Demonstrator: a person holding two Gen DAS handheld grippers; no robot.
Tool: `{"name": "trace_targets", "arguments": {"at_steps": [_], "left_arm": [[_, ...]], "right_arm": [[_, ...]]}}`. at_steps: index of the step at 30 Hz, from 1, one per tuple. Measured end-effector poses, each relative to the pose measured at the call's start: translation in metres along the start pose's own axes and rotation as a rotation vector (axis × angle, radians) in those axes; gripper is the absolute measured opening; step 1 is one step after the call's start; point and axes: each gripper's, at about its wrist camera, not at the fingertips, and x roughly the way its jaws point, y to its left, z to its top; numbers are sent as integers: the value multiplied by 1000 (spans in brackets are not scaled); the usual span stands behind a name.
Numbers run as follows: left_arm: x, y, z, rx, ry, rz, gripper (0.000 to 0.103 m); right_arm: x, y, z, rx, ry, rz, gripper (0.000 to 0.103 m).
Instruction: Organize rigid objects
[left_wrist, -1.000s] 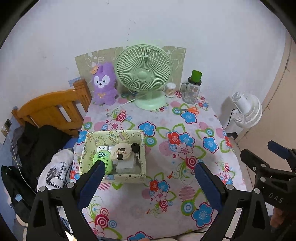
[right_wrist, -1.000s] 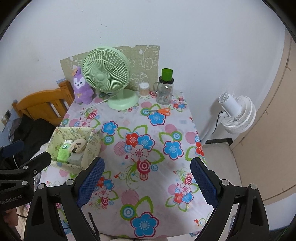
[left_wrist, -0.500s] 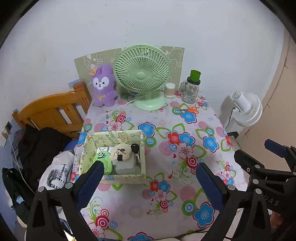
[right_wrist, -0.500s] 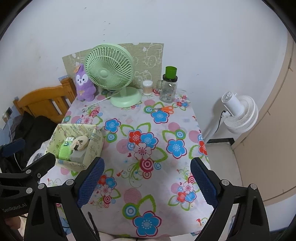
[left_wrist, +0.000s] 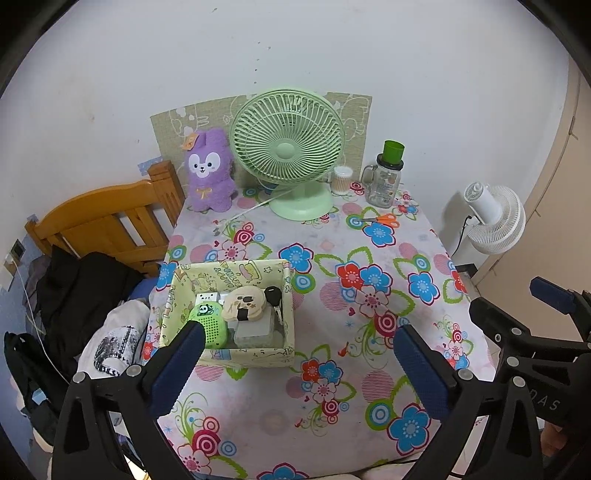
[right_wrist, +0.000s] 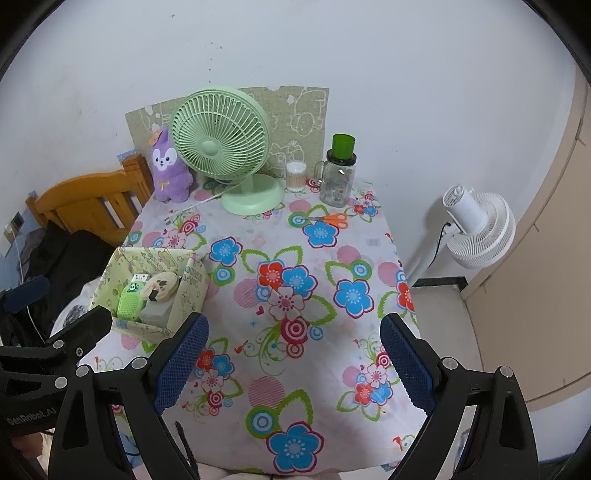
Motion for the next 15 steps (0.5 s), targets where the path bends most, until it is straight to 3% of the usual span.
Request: {"name": "trace_targets", "arguments": {"at_steps": [15], "left_arm": [[2, 3, 0, -4, 3, 7, 103]], "right_arm": [[1, 1, 1, 3, -1, 1, 96]]}}
